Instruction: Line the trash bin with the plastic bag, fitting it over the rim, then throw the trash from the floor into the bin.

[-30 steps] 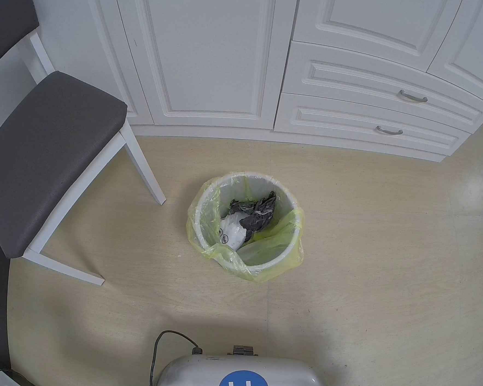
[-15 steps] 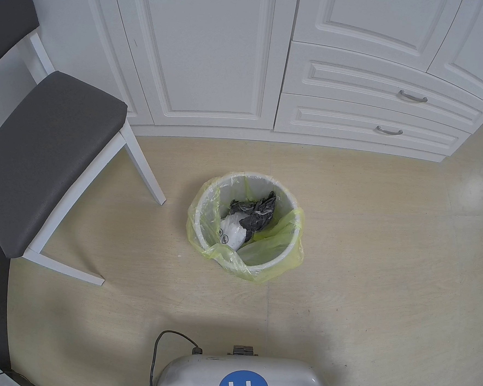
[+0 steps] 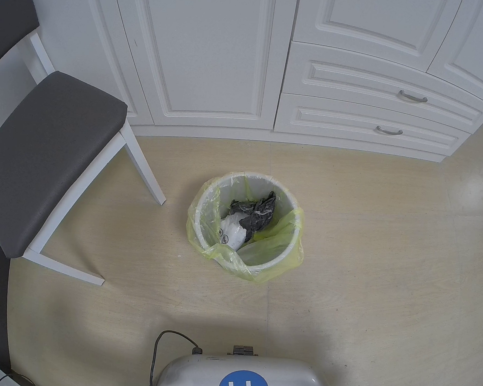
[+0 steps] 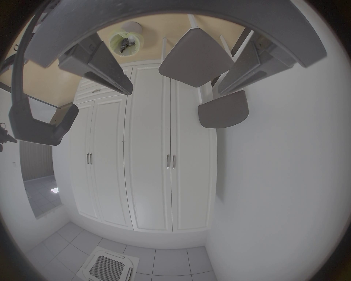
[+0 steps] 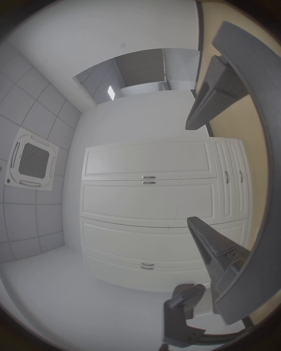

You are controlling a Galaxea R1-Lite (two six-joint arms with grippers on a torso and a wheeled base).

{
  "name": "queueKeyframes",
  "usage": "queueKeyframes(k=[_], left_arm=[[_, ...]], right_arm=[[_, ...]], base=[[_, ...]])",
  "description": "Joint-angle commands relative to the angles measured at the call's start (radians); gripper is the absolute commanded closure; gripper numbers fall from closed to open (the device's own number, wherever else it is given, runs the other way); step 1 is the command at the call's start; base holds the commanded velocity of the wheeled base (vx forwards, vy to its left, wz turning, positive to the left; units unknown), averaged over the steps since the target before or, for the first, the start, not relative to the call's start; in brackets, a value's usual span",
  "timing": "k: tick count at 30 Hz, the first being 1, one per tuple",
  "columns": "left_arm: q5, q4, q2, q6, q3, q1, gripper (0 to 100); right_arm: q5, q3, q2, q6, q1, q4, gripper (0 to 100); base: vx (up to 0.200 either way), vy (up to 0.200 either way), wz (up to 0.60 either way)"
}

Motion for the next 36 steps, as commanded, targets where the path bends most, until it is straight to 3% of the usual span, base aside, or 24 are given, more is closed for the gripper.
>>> queueKeyframes(k=[1,2,8,13,16,21,22,24,27,30,32,36], left_arm=[[0.002,0.010,-0.068,-0.007,0.042,0.023,0],[0.002,0.010,-0.068,-0.007,0.042,0.023,0],[0.015,0.001,-0.081,-0.077,0.148,0.030,0],[0.071,-0.030,-0.081,-0.117,0.300,0.030,0],[0.107,-0.122,-0.081,-0.125,0.395,0.030,0],[0.102,-0.429,-0.081,-0.102,0.637,0.030,0],[0.102,-0.441,-0.081,-0.100,0.646,0.029,0],[0.099,-0.662,-0.081,-0.027,0.852,0.029,0],[0.062,-0.835,-0.081,0.078,1.031,0.029,0],[0.015,-0.884,-0.081,0.095,1.126,0.029,0],[0.015,-0.884,-0.081,0.095,1.126,0.029,0],[0.011,-0.877,-0.081,0.030,1.229,0.029,0]], right_arm=[[-0.026,0.035,-0.010,0.071,0.000,-0.038,0],[-0.026,0.035,-0.010,0.071,0.000,-0.038,0],[-0.194,0.109,-0.009,0.296,0.000,-0.024,0],[-0.209,0.181,-0.010,0.379,0.000,-0.009,0],[-0.209,0.235,-0.010,0.381,0.000,-0.021,0],[-0.200,0.314,-0.009,0.385,0.000,-0.029,0],[-0.200,0.317,-0.010,0.385,0.000,-0.030,0],[-0.189,0.379,-0.010,0.381,0.000,-0.102,0],[-0.168,0.463,-0.009,0.364,0.000,-0.219,0],[-0.126,0.552,-0.010,0.321,0.000,-0.335,0],[-0.126,0.552,-0.010,0.321,0.000,-0.335,0],[-0.042,0.758,-0.010,0.198,0.000,-0.567,0]], base=[[0.000,0.000,0.00],[0.000,0.000,0.00],[0.000,0.000,0.00],[0.000,0.000,0.00],[0.000,0.000,0.00],[0.000,0.000,0.00],[0.000,0.000,0.00],[0.000,0.000,0.00],[0.000,0.000,0.00],[0.000,0.000,0.00],[0.000,0.000,0.00],[0.000,0.000,0.00]])
